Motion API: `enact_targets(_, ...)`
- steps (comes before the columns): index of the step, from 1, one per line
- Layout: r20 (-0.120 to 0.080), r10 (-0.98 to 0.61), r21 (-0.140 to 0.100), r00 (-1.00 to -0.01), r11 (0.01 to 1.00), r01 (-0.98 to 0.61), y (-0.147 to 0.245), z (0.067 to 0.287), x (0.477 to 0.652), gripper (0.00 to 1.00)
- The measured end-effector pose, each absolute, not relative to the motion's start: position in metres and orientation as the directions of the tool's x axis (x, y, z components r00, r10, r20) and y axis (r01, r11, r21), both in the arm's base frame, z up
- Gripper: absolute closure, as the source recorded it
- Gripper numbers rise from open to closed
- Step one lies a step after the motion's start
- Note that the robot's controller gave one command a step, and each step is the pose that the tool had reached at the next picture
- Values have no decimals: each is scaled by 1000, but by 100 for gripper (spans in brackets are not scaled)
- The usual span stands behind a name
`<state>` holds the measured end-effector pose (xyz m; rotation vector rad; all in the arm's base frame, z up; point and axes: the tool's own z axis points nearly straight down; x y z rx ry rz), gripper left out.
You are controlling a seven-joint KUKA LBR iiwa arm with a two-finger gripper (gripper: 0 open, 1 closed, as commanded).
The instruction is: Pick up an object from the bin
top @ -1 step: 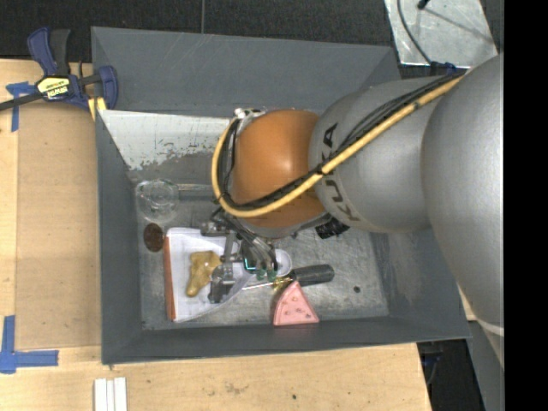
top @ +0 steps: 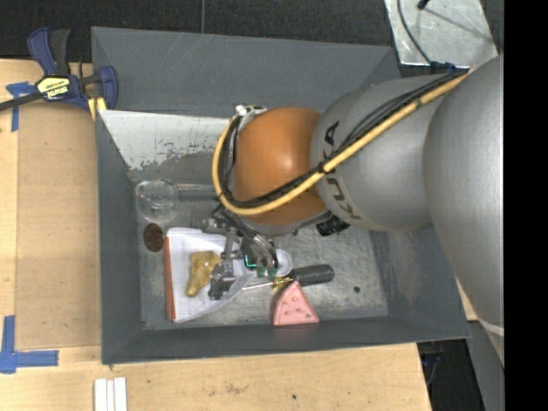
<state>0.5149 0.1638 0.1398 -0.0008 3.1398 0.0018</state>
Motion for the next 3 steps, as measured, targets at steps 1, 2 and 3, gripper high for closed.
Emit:
enact_targets(1,-2,-2,1,-1000,1000,-2,164,140,515,0)
enact_targets(2,1,-29,-1,-1000,1000,-29,169,141,510,0)
enact_targets(3,-37,-50,10,-998,999,-51,154,79,527,100)
